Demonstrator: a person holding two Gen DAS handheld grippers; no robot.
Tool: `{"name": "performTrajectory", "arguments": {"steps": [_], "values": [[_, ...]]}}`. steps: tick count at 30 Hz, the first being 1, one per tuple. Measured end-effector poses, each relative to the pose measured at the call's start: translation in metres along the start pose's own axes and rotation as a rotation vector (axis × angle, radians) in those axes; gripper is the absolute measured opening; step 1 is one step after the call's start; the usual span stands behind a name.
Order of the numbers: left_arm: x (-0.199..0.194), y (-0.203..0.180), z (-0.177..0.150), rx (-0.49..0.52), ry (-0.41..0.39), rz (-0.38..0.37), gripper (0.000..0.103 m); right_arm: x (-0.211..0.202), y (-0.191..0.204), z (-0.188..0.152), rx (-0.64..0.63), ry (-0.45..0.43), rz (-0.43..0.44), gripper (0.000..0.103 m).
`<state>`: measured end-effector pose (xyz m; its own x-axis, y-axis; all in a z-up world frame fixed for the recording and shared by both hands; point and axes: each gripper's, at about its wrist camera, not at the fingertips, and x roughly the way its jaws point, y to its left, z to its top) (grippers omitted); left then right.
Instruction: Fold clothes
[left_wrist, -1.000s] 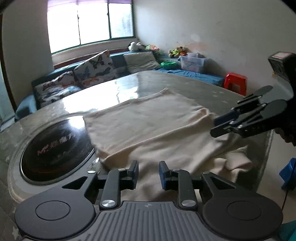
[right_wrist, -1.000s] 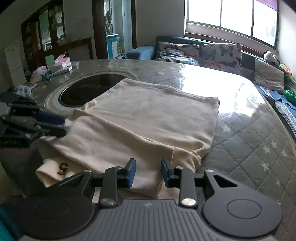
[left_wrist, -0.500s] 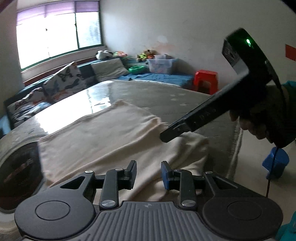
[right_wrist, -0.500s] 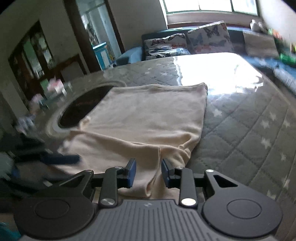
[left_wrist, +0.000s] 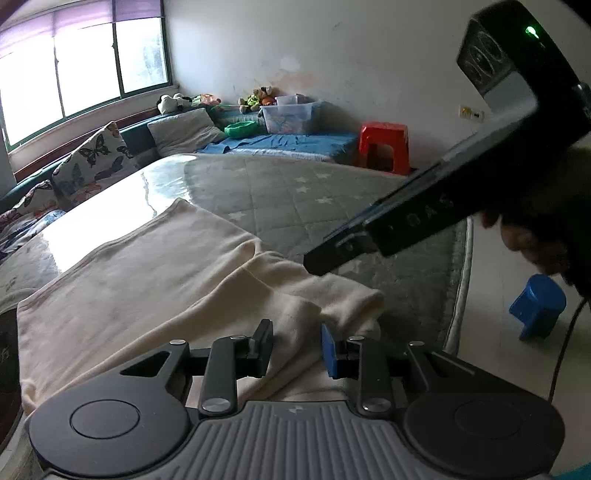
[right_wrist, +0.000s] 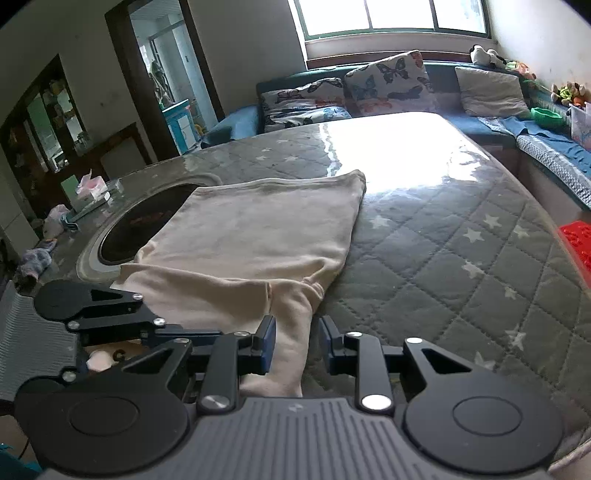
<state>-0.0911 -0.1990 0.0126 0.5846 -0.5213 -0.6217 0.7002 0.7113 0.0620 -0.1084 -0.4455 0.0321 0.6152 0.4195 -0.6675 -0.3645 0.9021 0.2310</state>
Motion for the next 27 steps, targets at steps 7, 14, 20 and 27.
{"name": "performTrajectory", "arguments": {"steps": [7,14,20,27], "values": [[0.004,0.003,0.002,-0.034,-0.009,-0.009,0.021,-0.004,0.001,-0.002,-0.002,-0.011,-0.004,0.026],[-0.023,0.019,0.008,-0.123,-0.099,0.016,0.005,-0.008,0.004,0.001,-0.014,-0.019,-0.008,0.026],[-0.097,0.085,0.019,-0.318,-0.249,0.115,0.005,-0.002,0.021,0.007,-0.081,-0.010,0.024,0.026],[-0.174,0.130,0.020,-0.382,-0.390,0.298,0.005,0.028,0.073,0.019,-0.228,0.026,0.110,0.026]]}}
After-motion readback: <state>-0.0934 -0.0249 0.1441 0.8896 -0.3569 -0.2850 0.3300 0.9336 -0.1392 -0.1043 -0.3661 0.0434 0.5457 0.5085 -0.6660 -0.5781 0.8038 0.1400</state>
